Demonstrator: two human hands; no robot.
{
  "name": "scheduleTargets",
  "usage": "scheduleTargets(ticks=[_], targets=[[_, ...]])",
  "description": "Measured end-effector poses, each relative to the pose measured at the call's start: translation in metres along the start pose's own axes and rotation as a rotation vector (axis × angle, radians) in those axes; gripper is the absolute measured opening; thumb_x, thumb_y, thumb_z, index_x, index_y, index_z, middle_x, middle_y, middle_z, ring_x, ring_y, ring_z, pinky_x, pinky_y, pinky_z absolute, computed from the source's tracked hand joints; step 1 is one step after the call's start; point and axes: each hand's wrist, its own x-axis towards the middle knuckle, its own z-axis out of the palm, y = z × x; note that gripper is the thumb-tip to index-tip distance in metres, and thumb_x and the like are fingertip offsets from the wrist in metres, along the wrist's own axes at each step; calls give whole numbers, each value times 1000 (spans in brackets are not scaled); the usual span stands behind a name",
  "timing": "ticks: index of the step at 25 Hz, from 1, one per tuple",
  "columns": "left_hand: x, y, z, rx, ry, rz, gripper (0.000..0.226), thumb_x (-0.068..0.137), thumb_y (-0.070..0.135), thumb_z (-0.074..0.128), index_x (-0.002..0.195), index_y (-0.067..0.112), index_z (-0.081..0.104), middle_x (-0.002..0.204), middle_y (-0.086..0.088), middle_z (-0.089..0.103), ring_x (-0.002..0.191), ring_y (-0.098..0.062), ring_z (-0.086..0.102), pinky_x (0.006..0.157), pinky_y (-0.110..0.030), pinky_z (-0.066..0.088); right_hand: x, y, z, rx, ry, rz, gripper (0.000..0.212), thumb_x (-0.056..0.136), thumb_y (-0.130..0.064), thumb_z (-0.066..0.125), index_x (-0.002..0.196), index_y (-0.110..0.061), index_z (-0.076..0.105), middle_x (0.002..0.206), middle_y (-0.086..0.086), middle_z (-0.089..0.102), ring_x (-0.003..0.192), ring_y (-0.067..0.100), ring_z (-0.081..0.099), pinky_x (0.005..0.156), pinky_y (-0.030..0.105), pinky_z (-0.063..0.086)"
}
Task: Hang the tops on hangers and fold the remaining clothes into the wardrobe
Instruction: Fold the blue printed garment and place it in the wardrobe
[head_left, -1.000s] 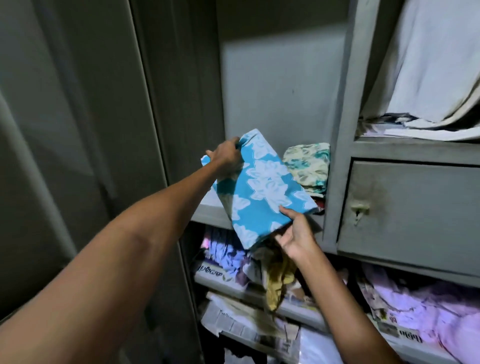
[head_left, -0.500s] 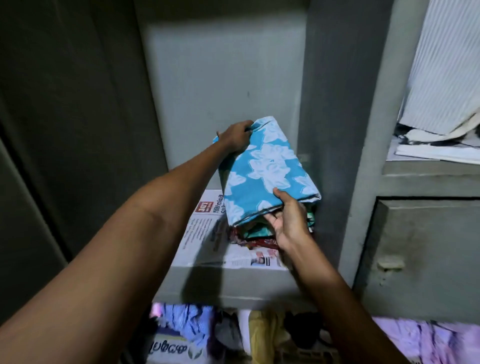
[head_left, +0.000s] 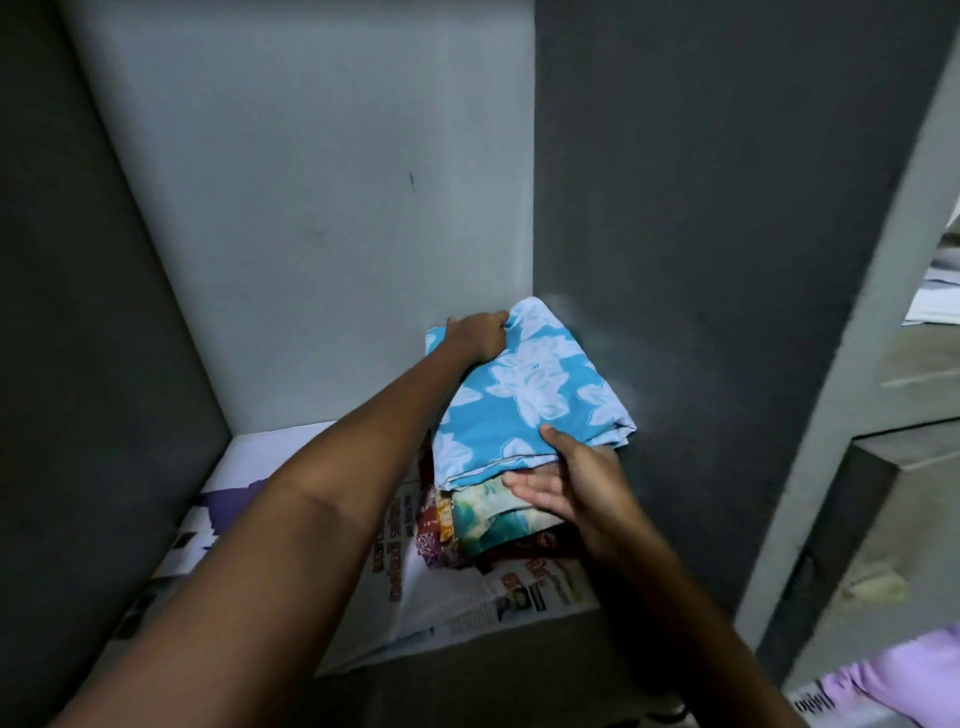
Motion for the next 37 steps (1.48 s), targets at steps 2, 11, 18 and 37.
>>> scheduleTargets(ticks=[2, 11, 18, 37], targets=[[-2, 2, -6, -11, 62, -3, 40, 95, 24, 40, 134, 15, 41, 137, -13, 47, 122, -31, 46, 103, -42, 32, -23, -16, -5, -518, -34, -32, 44, 95, -37, 51, 69, -2, 60, 57, 12, 66, 44, 20, 62, 42, 20, 48], [-68, 2, 20, 39, -52, -144, 54, 102, 42, 20, 151, 26, 5, 159, -1, -5, 146, -24, -6, 115, -49, -3, 88, -21, 41, -1787, 178, -560, 55, 102, -34, 16, 150, -9, 12, 159, 7, 4, 146, 25, -3, 117, 40, -6], [-88, 6, 28, -37, -42, -152, 51, 103, 38, 15, 151, 24, 4, 159, 1, -6, 145, -21, -10, 115, -48, -4, 94, -8, 33, -1841, 210, -520, 56, 102, -34, 11, 150, -8, 2, 159, 7, -4, 146, 23, -9, 117, 39, -11], [-417, 178, 9, -429, 352, -392, 51, 91, 11, 50, 140, 5, 38, 144, -16, 40, 131, -28, 39, 106, -29, 30, -152, 78, -137, -1229, -512, -759, 53, 93, -7, 46, 144, -9, 32, 148, 11, 35, 133, 27, 37, 105, 30, 31]])
